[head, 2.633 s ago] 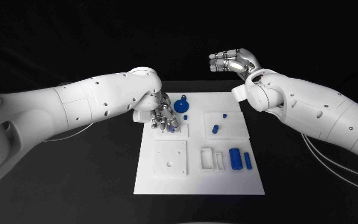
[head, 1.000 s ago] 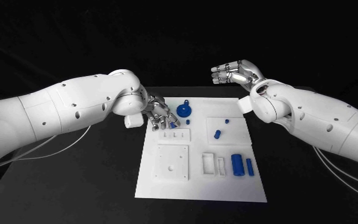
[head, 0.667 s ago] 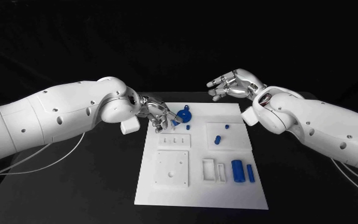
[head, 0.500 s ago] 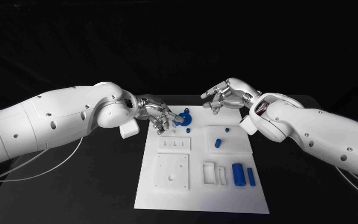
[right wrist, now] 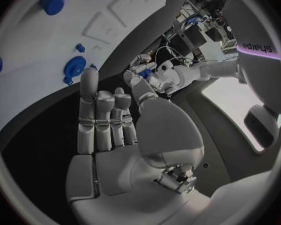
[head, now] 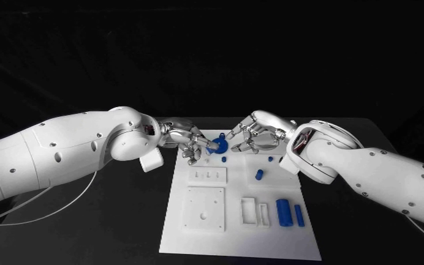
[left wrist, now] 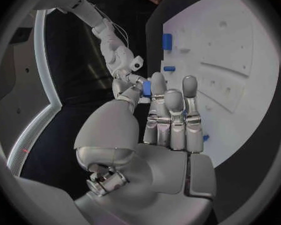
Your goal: Assemble the parts on the task board
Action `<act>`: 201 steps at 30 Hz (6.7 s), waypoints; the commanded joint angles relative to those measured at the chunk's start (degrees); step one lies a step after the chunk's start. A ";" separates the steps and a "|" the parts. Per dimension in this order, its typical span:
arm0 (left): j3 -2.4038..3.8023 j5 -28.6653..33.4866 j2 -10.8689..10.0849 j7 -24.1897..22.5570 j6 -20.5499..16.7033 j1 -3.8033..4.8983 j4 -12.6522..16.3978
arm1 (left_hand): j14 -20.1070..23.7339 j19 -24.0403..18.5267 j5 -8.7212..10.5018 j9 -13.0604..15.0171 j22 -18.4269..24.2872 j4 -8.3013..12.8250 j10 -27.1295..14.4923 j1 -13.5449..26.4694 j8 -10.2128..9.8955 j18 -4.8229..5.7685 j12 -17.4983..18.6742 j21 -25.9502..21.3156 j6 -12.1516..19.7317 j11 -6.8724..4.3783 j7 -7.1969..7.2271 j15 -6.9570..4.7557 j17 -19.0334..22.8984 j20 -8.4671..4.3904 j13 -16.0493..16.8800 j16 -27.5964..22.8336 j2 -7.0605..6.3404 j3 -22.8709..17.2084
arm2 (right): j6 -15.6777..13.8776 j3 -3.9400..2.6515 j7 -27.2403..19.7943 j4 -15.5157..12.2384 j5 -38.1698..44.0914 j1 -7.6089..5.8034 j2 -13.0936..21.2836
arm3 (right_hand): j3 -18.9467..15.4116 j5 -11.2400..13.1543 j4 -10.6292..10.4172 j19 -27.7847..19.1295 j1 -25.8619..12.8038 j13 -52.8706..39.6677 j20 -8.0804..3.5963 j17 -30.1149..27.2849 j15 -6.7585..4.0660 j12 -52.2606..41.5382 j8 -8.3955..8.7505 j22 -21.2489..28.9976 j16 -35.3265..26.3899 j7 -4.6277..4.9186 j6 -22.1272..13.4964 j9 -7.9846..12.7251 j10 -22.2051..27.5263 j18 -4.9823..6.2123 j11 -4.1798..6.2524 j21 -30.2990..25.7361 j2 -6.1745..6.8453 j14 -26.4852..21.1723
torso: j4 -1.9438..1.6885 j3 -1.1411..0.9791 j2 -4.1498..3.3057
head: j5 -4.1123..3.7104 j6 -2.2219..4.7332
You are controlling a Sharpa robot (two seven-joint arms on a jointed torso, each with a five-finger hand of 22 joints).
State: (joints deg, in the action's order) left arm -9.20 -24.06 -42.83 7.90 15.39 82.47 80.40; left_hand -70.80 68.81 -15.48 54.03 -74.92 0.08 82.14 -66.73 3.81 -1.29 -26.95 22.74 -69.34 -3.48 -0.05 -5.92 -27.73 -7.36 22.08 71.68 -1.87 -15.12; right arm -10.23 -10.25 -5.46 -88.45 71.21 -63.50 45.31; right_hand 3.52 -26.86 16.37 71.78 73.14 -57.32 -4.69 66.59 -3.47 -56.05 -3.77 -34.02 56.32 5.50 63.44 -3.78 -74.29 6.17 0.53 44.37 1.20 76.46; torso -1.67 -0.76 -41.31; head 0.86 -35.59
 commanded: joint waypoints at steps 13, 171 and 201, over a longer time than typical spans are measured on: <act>0.02 -0.25 -0.03 -2.26 2.56 -0.16 0.20 | 0.16 0.26 0.21 0.03 -1.14 0.02 -0.25 -5.41 0.09 0.92 -0.56 0.06 -0.14 -0.27 0.25 -0.27 0.18 0.14 0.03 0.47 5.01 -0.43 | -4.13 0.03 0.19 -3.03 5.87 0.94 -0.49 | -3.11 0.42 -0.04 0.65 0.23 -4.11 0.46 3.35 0.22 -1.02 0.21 -6.31 1.91 0.21 -1.14 -0.06 -0.96 0.96 -0.13 -2.19 -0.11 0.72 | 0.04 -0.11 -0.04 | 0.20 -0.20; -0.46 4.88 0.86 -1.06 -6.36 -0.39 -0.43 | 0.81 0.28 -10.83 -9.94 -1.31 3.56 -0.77 -1.64 1.54 0.53 -0.83 -0.35 0.43 0.06 -0.44 -0.04 2.14 0.37 -1.20 1.62 5.19 -2.77 | -10.97 0.32 9.53 -5.40 13.03 3.38 -3.19 | -2.52 1.81 -9.82 8.31 -4.34 -11.51 -2.63 7.10 -2.65 -1.82 0.12 -27.17 3.72 -5.60 12.84 -5.07 -7.07 -2.29 3.55 -14.02 0.89 4.64 | 0.03 -0.07 -0.02 | -0.26 -0.89; -0.57 -3.70 0.78 1.36 -8.70 -0.59 0.28 | -0.59 -0.26 -15.16 -8.06 -1.14 9.21 1.19 1.34 0.18 0.24 -0.55 4.12 -1.80 -0.58 0.01 -0.66 0.63 -0.29 -0.57 2.03 4.29 -4.90 | -13.16 0.11 8.48 -3.64 6.29 3.40 -0.69 | -8.32 2.38 -13.86 7.72 -1.64 14.66 1.18 -14.42 0.98 14.83 0.14 -12.47 -12.11 0.17 -2.77 -0.08 3.74 -1.30 -0.50 -31.60 3.73 -5.49 | 0.04 -0.09 0.01 | -0.21 -0.91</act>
State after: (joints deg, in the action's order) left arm -9.81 -24.32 -42.08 9.17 7.16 81.89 80.45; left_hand -71.28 68.80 -30.25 46.04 -74.91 -0.64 81.91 -64.90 4.10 -0.84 -27.57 26.60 -69.40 -2.97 -1.32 -6.34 -27.06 -7.39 21.46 73.63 2.31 -10.43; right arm -23.16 -10.07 4.17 -92.27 79.99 -60.14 44.39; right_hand -4.58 -24.36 2.46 79.23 71.00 -42.82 -3.56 52.31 -2.54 -41.00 -3.98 -46.63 44.10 5.80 61.11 -3.92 -70.84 4.38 0.00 12.89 5.03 71.20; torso -1.60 -0.87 -41.31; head 0.55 -36.46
